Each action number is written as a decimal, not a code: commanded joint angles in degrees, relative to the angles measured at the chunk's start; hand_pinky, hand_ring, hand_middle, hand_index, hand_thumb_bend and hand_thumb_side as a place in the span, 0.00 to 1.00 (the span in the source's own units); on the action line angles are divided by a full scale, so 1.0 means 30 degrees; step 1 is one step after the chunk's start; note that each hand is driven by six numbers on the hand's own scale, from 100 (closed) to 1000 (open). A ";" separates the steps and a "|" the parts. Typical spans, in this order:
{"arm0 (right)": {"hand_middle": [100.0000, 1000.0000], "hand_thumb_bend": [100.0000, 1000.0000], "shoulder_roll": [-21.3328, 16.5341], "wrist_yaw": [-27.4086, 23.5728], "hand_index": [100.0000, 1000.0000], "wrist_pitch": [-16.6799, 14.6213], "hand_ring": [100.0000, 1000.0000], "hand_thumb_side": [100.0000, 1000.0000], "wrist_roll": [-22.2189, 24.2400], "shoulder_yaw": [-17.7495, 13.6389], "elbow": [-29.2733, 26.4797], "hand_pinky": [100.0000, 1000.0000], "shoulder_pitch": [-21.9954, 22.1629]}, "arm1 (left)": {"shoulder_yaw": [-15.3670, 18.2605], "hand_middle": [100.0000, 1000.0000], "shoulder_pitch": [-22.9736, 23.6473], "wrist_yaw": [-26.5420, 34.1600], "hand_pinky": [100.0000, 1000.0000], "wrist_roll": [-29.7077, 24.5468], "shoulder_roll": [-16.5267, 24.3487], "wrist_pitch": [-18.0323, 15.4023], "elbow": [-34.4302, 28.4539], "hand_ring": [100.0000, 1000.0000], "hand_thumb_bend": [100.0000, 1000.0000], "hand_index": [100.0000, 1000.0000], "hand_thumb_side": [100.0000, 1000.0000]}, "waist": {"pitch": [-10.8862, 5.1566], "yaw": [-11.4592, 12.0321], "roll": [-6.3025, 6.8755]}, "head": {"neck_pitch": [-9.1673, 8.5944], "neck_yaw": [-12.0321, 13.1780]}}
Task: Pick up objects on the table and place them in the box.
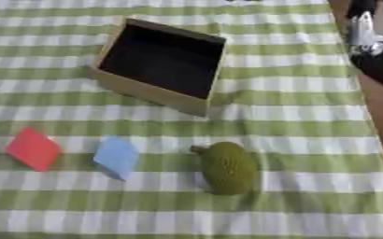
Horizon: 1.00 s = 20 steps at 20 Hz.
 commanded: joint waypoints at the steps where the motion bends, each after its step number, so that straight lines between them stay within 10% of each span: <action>1: 0.72 0.00 -0.2822 0.1367 0.86 0.0299 0.87 0.20 -0.0079 0.0197 -0.0287 0.88 0.0650 | 0.0075 0.75 -0.0031 -0.0097 0.80 0.0004 0.0642 0.0053 -0.0295 0.73 0.22 0.92 0.58 | -0.0301 -0.0070 -0.0060 | 0.0028 0.0104; 9: 0.78 0.00 -0.6795 0.4003 0.88 0.0717 0.89 0.11 0.0507 0.1280 -0.0287 0.89 0.3141 | -0.0002 0.75 0.0085 -0.0138 0.80 -0.0072 0.0828 0.0103 -0.0295 0.73 0.21 0.92 0.58 | -0.0413 -0.0135 -0.0187 | 0.0024 0.0203; 20: 0.85 0.00 -0.8468 0.5000 0.90 0.0920 0.87 0.14 0.3334 0.2867 -0.0287 0.88 0.3565 | -0.0212 0.75 0.0115 -0.0068 0.80 -0.0340 0.0843 0.0193 -0.0295 0.73 0.21 0.91 0.59 | -0.0454 0.0000 -0.0290 | 0.0024 0.0065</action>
